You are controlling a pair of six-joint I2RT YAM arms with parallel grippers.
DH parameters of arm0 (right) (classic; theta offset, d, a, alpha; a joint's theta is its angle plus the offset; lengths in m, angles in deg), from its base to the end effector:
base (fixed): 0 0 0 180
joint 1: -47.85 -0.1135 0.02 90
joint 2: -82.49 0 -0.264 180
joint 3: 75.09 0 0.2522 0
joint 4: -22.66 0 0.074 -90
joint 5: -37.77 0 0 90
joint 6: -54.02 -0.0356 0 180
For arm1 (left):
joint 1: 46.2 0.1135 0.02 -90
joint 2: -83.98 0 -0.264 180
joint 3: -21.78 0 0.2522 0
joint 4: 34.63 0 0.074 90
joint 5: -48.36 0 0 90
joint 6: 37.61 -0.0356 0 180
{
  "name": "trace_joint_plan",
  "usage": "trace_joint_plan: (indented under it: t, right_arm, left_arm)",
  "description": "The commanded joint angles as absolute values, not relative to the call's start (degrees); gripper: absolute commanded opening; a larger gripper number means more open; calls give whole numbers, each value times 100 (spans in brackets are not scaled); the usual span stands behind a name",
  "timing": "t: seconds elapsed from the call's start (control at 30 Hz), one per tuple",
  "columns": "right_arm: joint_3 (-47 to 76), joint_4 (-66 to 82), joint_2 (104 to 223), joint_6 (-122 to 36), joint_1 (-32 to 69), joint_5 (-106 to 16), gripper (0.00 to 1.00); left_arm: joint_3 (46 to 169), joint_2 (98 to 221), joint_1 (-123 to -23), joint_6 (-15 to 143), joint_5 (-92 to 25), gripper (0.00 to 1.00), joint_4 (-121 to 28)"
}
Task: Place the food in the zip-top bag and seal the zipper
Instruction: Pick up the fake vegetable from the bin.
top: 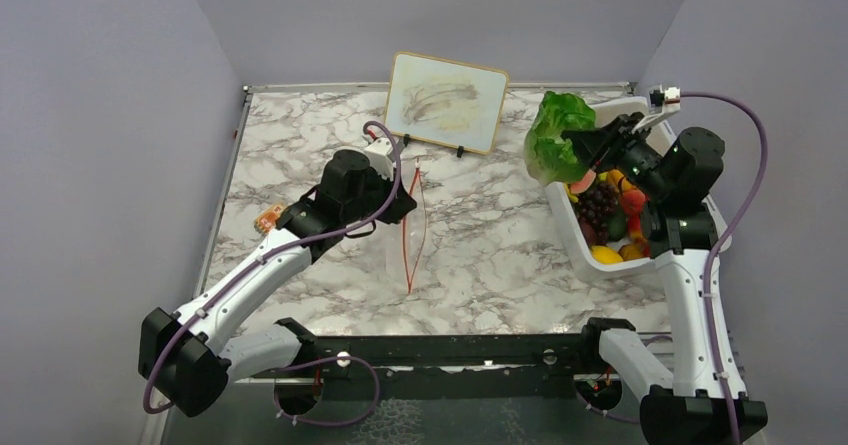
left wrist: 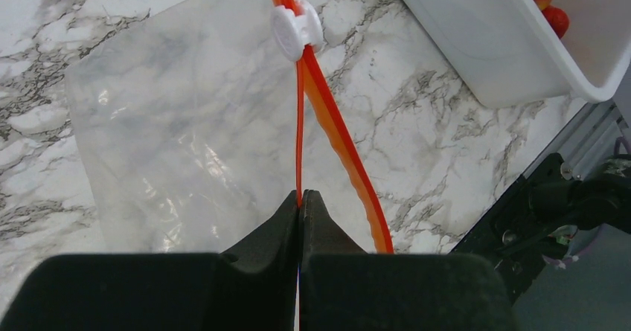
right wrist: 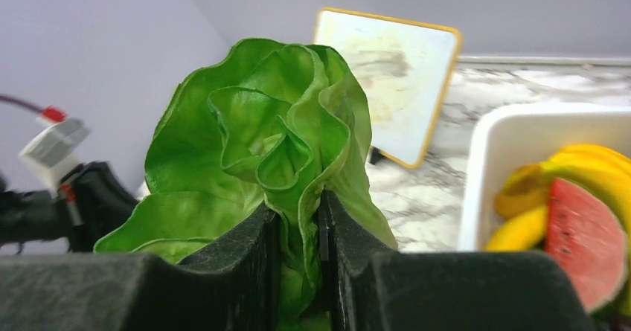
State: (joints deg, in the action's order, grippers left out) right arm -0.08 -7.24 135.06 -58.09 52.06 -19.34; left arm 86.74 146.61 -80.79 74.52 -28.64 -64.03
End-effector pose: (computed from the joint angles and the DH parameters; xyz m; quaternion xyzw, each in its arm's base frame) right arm 0.1966 0.0049 0.4059 -0.0177 0.7444 0.3086 0.5918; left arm 0.1991 -0.1470 0.3087 0.1507 0.8361 -0.3313 0.4105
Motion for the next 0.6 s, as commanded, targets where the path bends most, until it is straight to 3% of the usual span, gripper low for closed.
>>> trace_joint_plan:
  t: [0.0,0.37,0.57]
  right_arm:
    - [-254,656,13230,-6654,5207,-809,20]
    - [-1294,2159,12880,-7715,4957,-683,17]
    - [-1366,2258,13228,-7503,3852,-1247,16]
  left_arm:
    - [9106,14772,-8074,7670,-2629,0,-6250]
    - [9784,15217,-8075,7771,-2801,0,-6533]
    - [10325,15546,-8074,7648,-3599,0,-7317]
